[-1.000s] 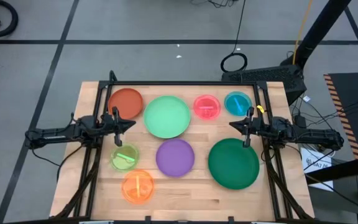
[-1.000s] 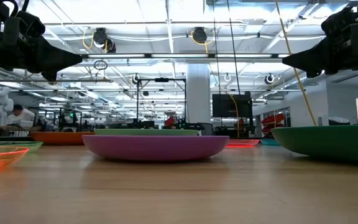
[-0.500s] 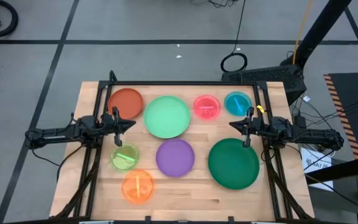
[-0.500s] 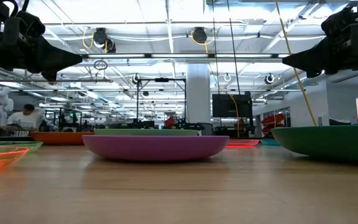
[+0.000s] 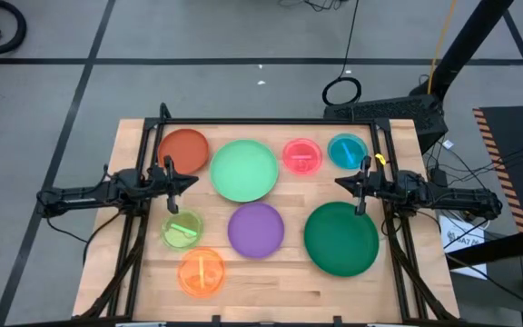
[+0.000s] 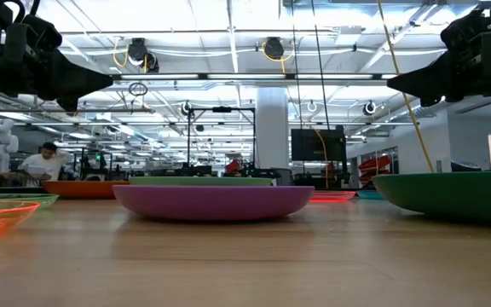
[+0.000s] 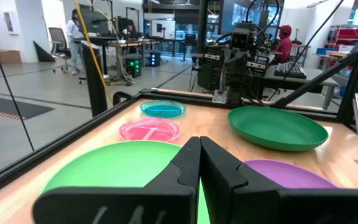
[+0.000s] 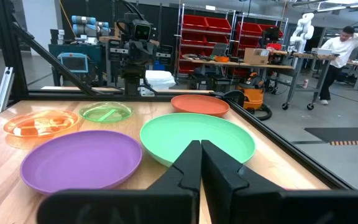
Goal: Stack plastic plates
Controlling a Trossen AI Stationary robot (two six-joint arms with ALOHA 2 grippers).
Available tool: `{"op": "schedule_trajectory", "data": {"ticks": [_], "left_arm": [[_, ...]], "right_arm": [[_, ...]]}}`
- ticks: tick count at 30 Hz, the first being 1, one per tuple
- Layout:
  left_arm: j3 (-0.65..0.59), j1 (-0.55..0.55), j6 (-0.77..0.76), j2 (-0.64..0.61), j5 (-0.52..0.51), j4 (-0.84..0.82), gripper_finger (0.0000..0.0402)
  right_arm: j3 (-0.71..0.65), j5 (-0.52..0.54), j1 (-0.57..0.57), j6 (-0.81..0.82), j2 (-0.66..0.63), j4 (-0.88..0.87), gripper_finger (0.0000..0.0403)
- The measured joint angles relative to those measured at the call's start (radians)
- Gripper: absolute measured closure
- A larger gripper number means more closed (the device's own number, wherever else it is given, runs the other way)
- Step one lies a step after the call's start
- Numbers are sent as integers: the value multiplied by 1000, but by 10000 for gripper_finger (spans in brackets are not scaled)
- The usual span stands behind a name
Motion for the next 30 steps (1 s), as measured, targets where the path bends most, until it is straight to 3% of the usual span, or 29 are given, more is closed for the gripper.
{"op": "schedule_trajectory", "data": {"ticks": [7, 18, 30], "left_arm": [[-2, 0, -6, 0, 0, 17, 389], [-2, 0, -140, 0, -1, 120, 389], [-2, 0, -137, 0, -6, 381, 389]], "right_arm": [[0, 0, 0, 0, 0, 0, 397], [0, 0, 0, 25, 0, 4, 397], [0, 24, 0, 113, 76, 245, 397]]}}
